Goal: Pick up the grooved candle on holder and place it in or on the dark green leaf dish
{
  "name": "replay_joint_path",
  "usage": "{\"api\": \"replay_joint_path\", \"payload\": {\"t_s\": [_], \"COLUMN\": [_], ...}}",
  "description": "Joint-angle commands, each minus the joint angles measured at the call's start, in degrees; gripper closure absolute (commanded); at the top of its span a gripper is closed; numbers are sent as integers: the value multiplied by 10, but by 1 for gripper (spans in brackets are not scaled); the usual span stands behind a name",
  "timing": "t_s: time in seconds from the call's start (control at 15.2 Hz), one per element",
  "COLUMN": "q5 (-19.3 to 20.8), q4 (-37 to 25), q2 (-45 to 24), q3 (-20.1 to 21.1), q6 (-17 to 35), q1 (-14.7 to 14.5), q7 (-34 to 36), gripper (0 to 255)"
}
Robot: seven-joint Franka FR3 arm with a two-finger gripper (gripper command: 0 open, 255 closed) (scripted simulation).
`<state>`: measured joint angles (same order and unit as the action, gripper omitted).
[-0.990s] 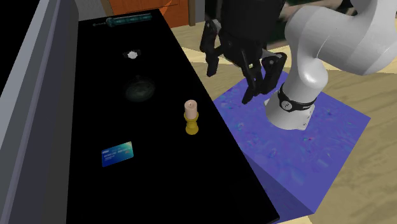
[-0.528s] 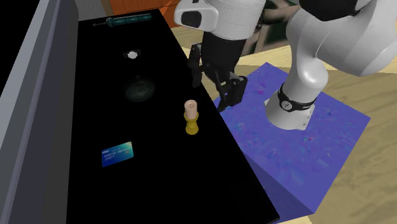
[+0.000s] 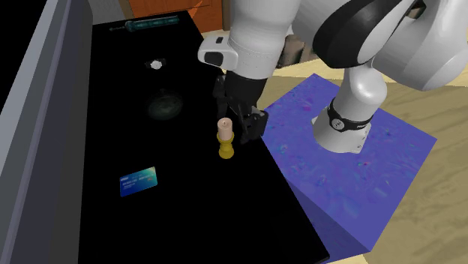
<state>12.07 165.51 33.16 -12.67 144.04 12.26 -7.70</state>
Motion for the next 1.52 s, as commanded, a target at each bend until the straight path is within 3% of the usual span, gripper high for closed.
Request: {"api": "replay_joint_path", "payload": {"t_s": [0.0,0.59,0.66,1.25,1.45], "q5": [2,3,3,3,0], "q4": [5,7,7,7,-3], "q2": [-20,-37,-37,-37,-13], "q3": [-3,-4,-4,-4,-2], "q6": [26,45,45,45,10], "q1": [0,0,0,0,-1], "q7": [1,1,1,1,0], "gripper": [0,0,255,255,255]}}
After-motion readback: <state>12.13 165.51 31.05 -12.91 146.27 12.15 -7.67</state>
